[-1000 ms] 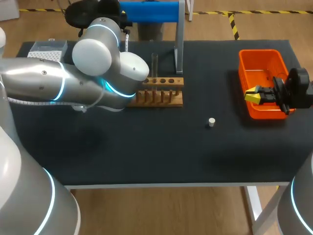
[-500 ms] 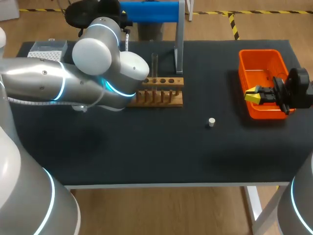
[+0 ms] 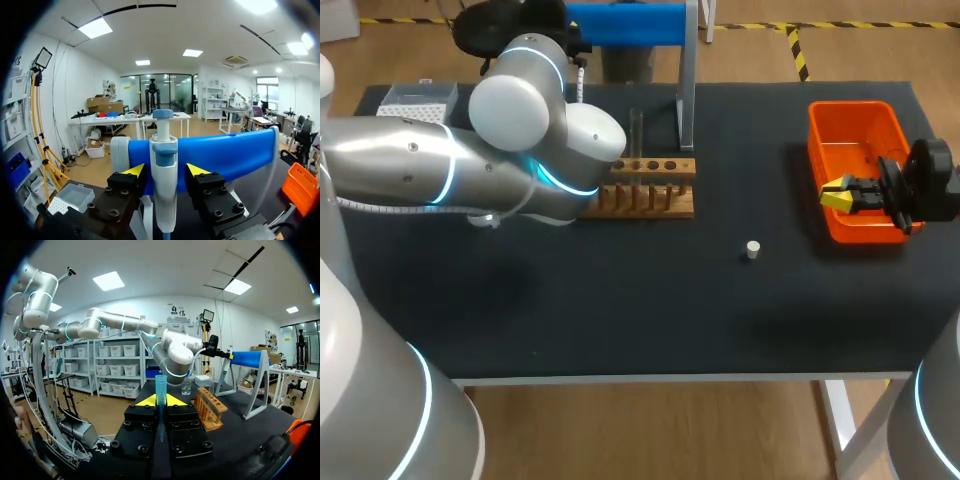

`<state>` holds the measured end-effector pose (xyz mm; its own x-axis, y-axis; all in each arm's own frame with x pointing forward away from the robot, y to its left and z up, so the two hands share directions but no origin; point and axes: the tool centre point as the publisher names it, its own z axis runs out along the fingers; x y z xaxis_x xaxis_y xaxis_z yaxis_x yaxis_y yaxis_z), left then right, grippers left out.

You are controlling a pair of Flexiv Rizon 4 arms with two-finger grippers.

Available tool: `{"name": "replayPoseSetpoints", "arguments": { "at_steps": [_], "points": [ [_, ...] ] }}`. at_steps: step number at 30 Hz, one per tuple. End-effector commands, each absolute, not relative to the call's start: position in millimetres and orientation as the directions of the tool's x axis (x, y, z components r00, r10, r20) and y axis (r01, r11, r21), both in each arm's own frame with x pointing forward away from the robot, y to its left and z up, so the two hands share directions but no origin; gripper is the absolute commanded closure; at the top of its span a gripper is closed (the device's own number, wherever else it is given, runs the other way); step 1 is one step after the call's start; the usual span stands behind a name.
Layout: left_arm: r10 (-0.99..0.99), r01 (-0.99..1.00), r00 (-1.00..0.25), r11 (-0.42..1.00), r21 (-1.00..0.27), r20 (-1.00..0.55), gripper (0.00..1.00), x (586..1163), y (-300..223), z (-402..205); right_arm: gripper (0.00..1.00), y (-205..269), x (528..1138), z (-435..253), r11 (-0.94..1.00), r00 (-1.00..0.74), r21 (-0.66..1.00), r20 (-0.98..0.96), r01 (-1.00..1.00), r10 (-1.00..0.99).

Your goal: Invert the test tube, pick up the pipette, mount the tip to pipette, aspirate from beaker and dispense into the tube, eject the tip, return the pipette, and cap with the stopper.

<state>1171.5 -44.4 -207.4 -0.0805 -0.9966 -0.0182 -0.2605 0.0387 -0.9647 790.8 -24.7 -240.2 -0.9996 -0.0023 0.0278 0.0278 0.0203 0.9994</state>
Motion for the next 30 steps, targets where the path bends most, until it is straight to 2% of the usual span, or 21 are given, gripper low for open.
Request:
{"name": "replayPoseSetpoints", "arguments": {
  "at_steps": [1, 6, 10, 14, 21, 22, 23, 30],
  "points": [
    [-0.997, -0.258, -0.076, 0.035, -0.966, -0.016, 0.53, 1174.6, -45.9, -209.7, 1.0, -24.9, 790.4, -240.4, 0.022, -1.0, 0.999, 0.027, 0.027, -0.002],
    [-0.997, -0.255, -0.074, 0.031, -0.967, -0.012, 0.53, 1174.7, -45.7, -210.3, 1.0, -24.9, 790.4, -240.4, 0.022, -1.0, 0.999, 0.027, 0.027, -0.002],
    [-0.997, -0.254, -0.075, 0.029, -0.967, -0.01, 0.56, 1174.8, -45.8, -210.9, 1.0, -24.9, 790.4, -240.4, 0.022, -1.0, 0.999, 0.027, 0.027, -0.002],
    [-0.997, -0.255, -0.075, 0.026, -0.967, -0.007, 0.88, 1174.7, -46.0, -212.0, 1.0, -24.9, 790.4, -240.4, 0.022, -1.0, 0.999, 0.027, 0.027, -0.002],
    [-0.997, -0.257, -0.076, 0.022, -0.966, -0.002, 0.91, 1174.7, -46.4, -213.6, 1.0, -24.9, 790.4, -240.4, 0.022, -1.0, 0.999, 0.027, 0.027, -0.002],
    [-0.997, -0.257, -0.075, 0.022, -0.966, -0.002, 0.93, 1174.7, -46.4, -213.7, 1.0, -24.9, 790.4, -240.4, 0.022, -1.0, 0.999, 0.027, 0.027, -0.002],
    [-0.997, -0.257, -0.076, 0.021, -0.966, -0.002, 1.0, 1174.7, -46.4, -213.8, 1.0, -24.9, 790.4, -240.4, 0.022, -1.0, 0.999, 0.027, 0.027, -0.002],
    [-0.997, -0.245, -0.072, 0.022, -0.969, -0.005, 1.0, 1174.0, -44.9, -207.0, 1.0, -24.9, 790.4, -240.4, 0.022, -1.0, 0.999, 0.027, 0.027, -0.002]
  ]
}}
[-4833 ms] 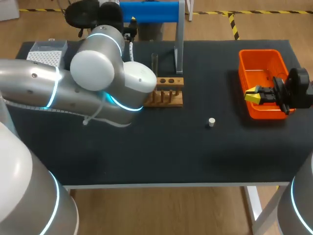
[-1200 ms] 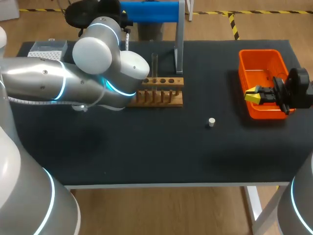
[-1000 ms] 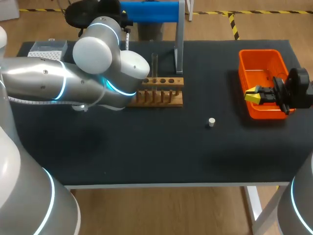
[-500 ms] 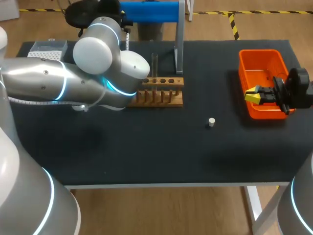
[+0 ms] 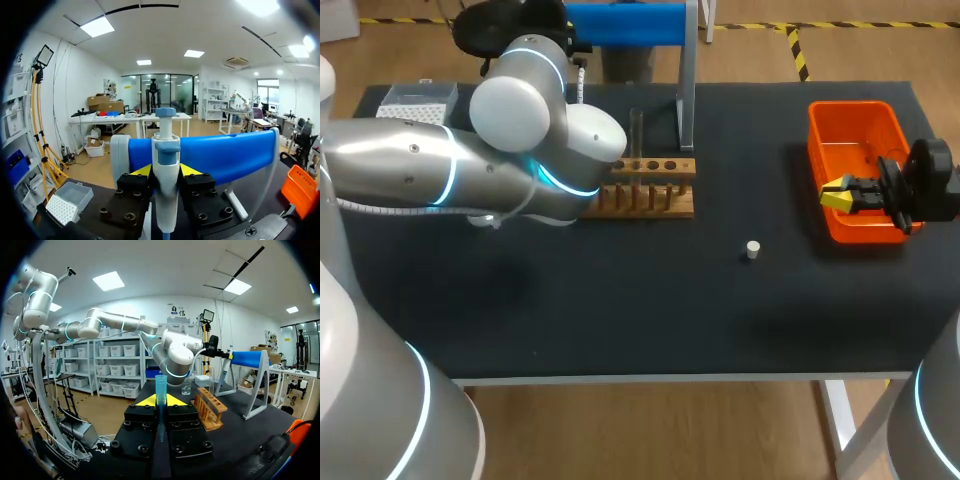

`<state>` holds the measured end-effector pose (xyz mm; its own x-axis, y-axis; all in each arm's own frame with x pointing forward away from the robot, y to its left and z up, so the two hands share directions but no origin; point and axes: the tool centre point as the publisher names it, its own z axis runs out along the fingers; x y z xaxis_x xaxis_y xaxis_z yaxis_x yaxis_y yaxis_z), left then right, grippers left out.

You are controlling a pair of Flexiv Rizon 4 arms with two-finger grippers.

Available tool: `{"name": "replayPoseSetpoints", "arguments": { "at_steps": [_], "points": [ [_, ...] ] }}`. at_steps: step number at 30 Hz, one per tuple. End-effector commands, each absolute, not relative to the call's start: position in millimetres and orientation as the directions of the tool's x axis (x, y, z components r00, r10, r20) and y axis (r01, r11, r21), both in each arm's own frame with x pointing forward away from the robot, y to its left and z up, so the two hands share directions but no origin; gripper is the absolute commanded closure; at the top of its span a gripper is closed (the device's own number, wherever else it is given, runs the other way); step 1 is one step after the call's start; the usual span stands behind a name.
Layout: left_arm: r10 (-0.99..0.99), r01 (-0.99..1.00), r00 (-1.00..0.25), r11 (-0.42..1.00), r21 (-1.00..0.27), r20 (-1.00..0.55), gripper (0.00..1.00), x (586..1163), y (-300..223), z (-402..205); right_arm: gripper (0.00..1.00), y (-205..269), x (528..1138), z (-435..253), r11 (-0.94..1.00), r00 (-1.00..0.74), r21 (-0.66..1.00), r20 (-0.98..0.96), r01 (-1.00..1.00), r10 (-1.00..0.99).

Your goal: Invert the test tube, pick up the pipette, mount the tip to pipette, aspirate from beaker and dispense into the tube, eject the tip, return the pipette, and cap with the stopper.

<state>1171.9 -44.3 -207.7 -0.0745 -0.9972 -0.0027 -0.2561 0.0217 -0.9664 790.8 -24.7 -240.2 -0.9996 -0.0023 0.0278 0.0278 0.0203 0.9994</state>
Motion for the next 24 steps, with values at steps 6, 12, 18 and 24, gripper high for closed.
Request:
{"name": "replayPoseSetpoints", "arguments": {
  "at_steps": [6, 12, 18, 24],
  "points": [
    [-0.997, -0.216, -0.069, 0.033, -0.976, -0.019, 1.0, 1176.3, -41.9, -190.3, 1.0, -24.9, 790.4, -240.4, 0.022, -1.0, 0.999, 0.027, 0.027, -0.002],
    [-0.997, -0.198, -0.067, 0.042, -0.979, -0.029, 1.0, 1176.7, -38.8, -177.2, 1.0, -24.9, 790.4, -240.4, 0.022, -1.0, 0.999, 0.027, 0.027, -0.002],
    [-0.994, -0.185, -0.107, 0.035, -0.982, -0.016, 1.0, 1167.2, -36.5, -167.5, 1.0, -24.9, 790.4, -240.4, 0.022, -1.0, 0.999, 0.027, 0.027, -0.002],
    [-0.977, -0.171, -0.215, 0.045, -0.984, -0.008, 1.0, 1154.3, -35.0, -154.9, 1.0, -24.9, 790.4, -240.4, 0.022, -1.0, 0.999, 0.027, 0.027, -0.002]
  ]
}}
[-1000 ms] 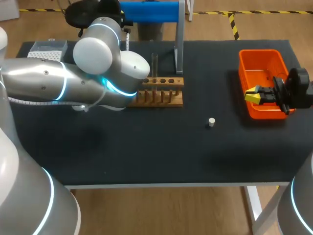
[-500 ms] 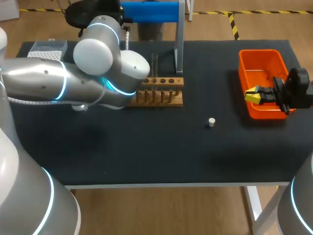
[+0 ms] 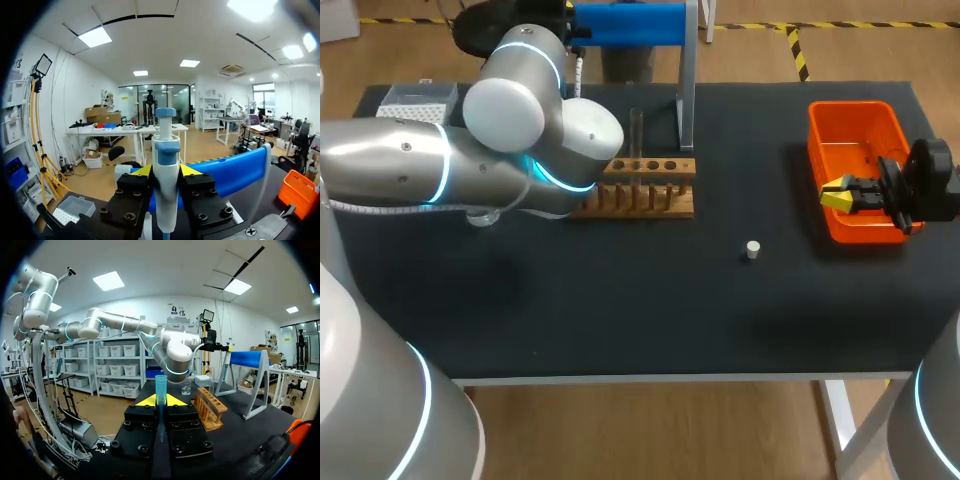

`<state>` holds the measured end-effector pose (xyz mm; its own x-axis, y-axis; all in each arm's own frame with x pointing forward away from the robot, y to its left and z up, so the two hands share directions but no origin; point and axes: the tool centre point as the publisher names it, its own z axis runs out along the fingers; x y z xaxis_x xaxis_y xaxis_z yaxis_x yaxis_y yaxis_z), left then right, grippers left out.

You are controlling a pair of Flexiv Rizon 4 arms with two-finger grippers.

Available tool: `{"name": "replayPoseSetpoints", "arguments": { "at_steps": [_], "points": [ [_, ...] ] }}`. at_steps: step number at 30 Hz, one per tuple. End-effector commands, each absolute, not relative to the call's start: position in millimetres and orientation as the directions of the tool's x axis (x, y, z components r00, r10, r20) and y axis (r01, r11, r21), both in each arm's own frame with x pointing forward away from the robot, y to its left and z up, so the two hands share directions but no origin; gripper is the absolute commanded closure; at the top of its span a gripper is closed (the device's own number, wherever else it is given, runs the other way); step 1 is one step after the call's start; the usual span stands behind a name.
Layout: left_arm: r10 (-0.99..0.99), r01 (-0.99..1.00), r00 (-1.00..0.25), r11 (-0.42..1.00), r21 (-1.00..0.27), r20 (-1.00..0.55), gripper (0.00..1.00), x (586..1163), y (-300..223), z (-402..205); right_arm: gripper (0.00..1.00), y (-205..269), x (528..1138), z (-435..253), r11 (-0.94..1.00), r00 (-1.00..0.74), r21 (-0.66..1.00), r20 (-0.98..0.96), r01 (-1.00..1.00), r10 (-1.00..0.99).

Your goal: Invert the test tube, pick up the pipette, mount the tip to pipette, aspirate from beaker and dispense into the tube, eject the tip, return the pipette, and cap with the stopper.

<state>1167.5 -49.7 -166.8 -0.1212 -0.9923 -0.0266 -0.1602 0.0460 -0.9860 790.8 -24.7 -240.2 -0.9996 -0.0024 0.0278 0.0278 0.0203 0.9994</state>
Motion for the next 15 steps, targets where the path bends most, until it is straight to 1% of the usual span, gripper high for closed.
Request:
{"name": "replayPoseSetpoints", "arguments": {
  "at_steps": [1, 3, 5, 12, 15],
  "points": [
    [-0.974, -0.169, -0.228, 0.051, -0.984, -0.012, 1.0, 1152.4, -34.1, -153.2, 1.0, -24.9, 790.4, -240.4, 0.022, -1.0, 0.999, 0.027, 0.027, -0.002],
    [-0.962, -0.169, -0.273, 0.042, -0.985, 0.006, 1.0, 1146.1, -32.1, -150.2, 1.0, -24.9, 790.4, -240.4, 0.022, -1.0, 0.999, 0.027, 0.027, -0.002],
    [-0.958, -0.165, -0.286, 0.059, -0.984, -0.01, 1.0, 1140.1, -30.5, -147.8, 1.0, -24.9, 790.4, -240.4, 0.022, -1.0, 0.999, 0.027, 0.027, -0.002],
    [-0.912, -0.146, -0.409, 0.028, -0.989, 0.034, 1.0, 1115.8, -24.2, -136.6, 1.0, -24.9, 790.4, -240.4, 0.022, -1.0, 0.999, 0.027, 0.027, -0.002],
    [-0.903, -0.117, -0.429, 0.034, -0.993, 0.02, 1.0, 1103.3, -21.6, -128.3, 1.0, -24.9, 790.4, -240.4, 0.022, -1.0, 0.999, 0.027, 0.027, -0.002]
  ]
}}
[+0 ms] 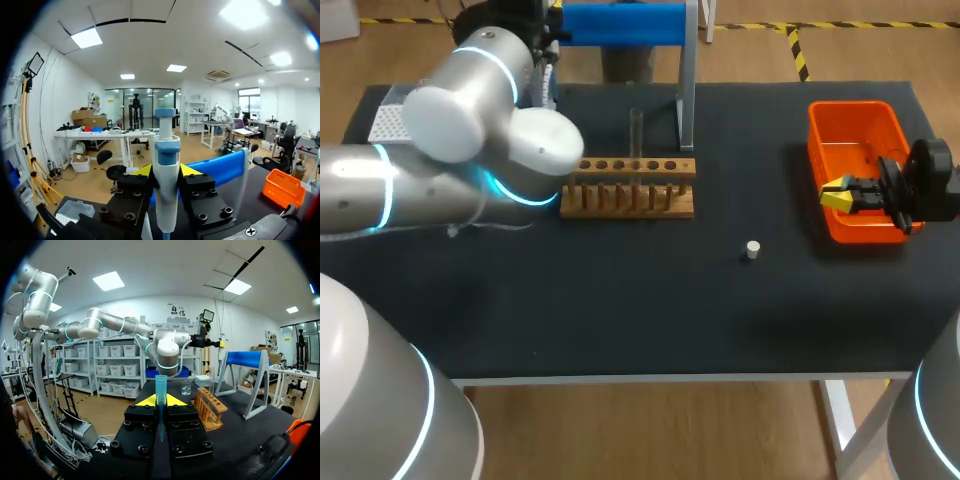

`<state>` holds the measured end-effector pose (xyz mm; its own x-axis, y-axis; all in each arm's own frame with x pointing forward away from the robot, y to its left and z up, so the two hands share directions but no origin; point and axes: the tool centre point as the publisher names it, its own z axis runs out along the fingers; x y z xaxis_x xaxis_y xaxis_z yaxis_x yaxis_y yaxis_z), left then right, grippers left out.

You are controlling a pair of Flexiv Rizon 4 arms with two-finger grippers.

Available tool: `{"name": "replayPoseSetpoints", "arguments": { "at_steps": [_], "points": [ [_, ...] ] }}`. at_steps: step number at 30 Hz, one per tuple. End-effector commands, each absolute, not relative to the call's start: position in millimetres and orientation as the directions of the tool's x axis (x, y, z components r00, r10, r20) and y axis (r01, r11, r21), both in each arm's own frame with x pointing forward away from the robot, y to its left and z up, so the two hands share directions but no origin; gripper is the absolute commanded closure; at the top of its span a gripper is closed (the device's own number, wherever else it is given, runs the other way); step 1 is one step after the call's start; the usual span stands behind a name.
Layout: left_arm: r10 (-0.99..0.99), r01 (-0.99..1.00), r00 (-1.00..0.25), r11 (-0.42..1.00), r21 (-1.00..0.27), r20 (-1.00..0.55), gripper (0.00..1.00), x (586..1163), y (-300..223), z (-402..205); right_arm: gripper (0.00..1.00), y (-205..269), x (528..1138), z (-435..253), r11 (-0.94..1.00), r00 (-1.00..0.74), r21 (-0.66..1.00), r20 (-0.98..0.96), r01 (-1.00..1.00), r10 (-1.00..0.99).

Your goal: Invert the test tube, pick up the pipette, mount the tip to pipette, aspirate from beaker and dispense into the tube, eject the tip, return the pipette, and cap with the stopper.

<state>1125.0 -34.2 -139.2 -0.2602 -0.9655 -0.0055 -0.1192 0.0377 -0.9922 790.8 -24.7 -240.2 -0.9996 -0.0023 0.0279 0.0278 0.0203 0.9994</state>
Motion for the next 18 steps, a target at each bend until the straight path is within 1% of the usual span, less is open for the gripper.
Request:
{"name": "replayPoseSetpoints", "arguments": {
  "at_steps": [1, 6, 9, 13, 18],
  "points": [
    [-0.901, -0.115, -0.434, 0.031, -0.993, 0.022, 1.0, 1100.0, -20.7, -125.8, 1.0, -24.9, 790.4, -240.4, 0.022, -1.0, 0.999, 0.027, 0.027, -0.002],
    [-0.876, -0.086, -0.482, 0.023, -0.996, 0.021, 1.0, 1081.7, -18.9, -113.0, 1.0, -24.9, 790.4, -240.4, 0.022, -1.0, 0.999, 0.027, 0.027, -0.002],
    [-0.84, -0.071, -0.542, 0.025, -0.997, 0.018, 1.0, 1068.0, -18.8, -105.3, 1.0, -24.9, 790.4, -240.4, 0.022, -1.0, 0.999, 0.027, 0.027, -0.002],
    [-0.744, -0.07, -0.668, 0.028, -0.997, 0.027, 1.0, 1048.6, -21.7, -95.2, 1.0, -24.9, 790.4, -240.4, 0.022, -1.0, 0.999, 0.027, 0.027, -0.002],
    [-0.744, -0.07, -0.668, 0.028, -0.997, 0.027, 1.0, 1048.6, -21.7, -95.2, 1.0, -24.9, 790.4, -240.4, 0.022, -1.0, 0.999, 0.027, 0.027, -0.002]
  ]
}}
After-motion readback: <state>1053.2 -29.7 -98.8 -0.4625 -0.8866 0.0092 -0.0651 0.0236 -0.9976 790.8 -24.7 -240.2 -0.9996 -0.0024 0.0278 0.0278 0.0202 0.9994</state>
